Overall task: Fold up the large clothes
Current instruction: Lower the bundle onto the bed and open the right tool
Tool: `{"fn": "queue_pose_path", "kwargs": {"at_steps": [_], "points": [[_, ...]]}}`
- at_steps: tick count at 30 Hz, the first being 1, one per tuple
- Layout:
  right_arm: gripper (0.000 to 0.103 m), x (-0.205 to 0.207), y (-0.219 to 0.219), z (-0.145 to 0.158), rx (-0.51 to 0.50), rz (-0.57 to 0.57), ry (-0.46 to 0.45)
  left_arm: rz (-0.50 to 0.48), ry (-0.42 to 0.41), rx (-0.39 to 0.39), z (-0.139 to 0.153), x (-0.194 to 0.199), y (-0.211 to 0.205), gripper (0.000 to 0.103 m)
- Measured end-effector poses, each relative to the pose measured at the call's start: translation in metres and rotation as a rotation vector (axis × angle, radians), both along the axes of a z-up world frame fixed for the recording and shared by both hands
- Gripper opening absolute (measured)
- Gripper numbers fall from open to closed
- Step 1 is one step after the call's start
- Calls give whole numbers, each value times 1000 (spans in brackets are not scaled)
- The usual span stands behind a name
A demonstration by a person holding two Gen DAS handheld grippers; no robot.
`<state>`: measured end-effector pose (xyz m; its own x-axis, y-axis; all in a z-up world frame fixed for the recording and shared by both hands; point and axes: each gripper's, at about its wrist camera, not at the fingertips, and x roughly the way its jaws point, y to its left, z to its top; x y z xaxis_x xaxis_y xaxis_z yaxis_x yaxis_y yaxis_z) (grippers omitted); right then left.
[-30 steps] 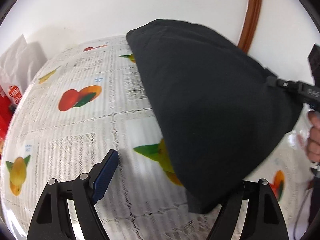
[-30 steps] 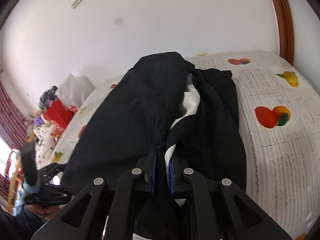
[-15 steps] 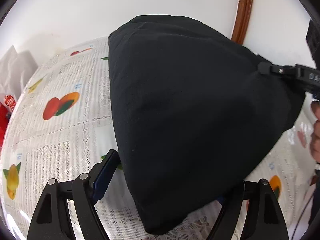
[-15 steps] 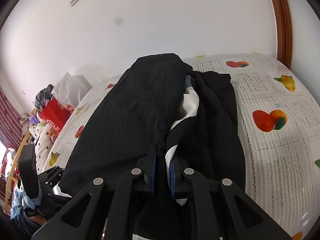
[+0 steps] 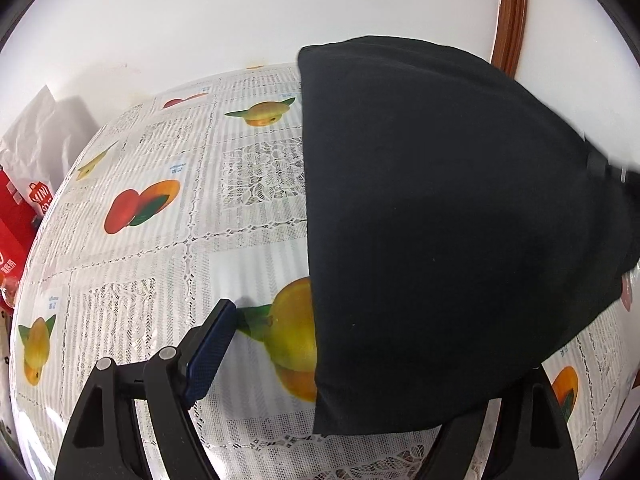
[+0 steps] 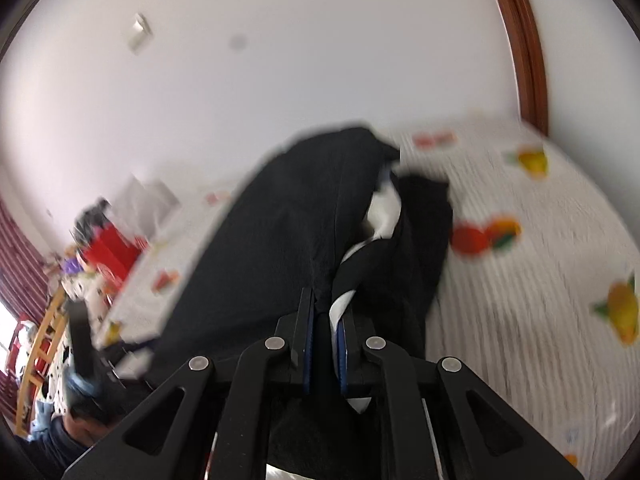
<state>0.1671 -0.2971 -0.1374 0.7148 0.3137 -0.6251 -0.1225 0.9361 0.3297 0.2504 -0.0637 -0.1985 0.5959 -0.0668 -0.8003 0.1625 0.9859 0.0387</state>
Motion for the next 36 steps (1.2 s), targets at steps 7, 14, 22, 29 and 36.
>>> {"fn": "queue_pose_path", "kwargs": {"at_steps": [7,14,22,29,36], "points": [[31,-22,-5,-6,-34,44,38,-2,15,-8,1,-1,3,83],[35,-52,-2,-14,-125,54,64,-2,30,-23,4,-17,14,82],[42,-86,4,-34,-176,27,114,-14,27,-44,16,-51,24,80],[42,-99,8,-41,-185,17,122,-20,-21,-98,34,-80,41,80],[18,-65,12,-50,-161,-37,151,-26,-80,-143,55,-83,45,80]]}}
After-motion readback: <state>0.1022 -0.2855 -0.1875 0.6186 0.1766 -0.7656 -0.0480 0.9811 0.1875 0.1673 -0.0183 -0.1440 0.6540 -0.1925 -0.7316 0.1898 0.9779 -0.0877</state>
